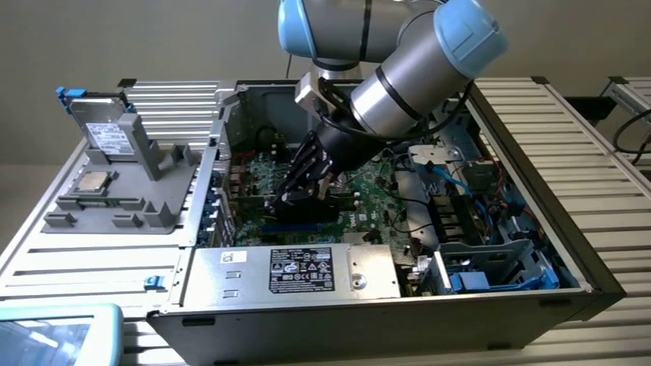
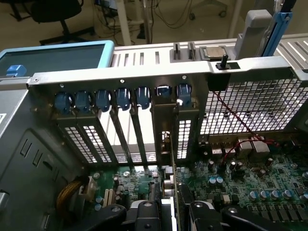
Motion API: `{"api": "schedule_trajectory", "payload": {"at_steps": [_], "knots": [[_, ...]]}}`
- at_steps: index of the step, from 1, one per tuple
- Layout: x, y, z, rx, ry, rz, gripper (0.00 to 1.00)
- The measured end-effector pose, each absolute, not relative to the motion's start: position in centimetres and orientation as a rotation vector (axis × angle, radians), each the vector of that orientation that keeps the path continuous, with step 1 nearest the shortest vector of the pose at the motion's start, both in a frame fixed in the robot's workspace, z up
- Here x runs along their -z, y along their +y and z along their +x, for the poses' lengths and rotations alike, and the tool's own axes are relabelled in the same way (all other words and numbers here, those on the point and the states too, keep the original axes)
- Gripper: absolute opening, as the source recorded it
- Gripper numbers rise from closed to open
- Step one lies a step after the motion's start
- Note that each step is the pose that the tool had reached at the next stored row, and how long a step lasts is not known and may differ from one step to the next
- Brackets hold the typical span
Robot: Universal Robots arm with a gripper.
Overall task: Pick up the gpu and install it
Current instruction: 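Insert the gpu into the slot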
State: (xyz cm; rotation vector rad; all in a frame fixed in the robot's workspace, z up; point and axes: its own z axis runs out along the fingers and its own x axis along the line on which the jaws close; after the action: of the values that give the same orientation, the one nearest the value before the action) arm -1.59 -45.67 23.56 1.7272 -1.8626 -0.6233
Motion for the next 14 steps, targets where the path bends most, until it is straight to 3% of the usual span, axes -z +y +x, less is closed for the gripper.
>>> {"api": "schedule_trajectory", "payload": {"at_steps": [14], "knots": [[-23.45,-45.75,-1.55,0.655,-1.854,1.733,0.28]]}}
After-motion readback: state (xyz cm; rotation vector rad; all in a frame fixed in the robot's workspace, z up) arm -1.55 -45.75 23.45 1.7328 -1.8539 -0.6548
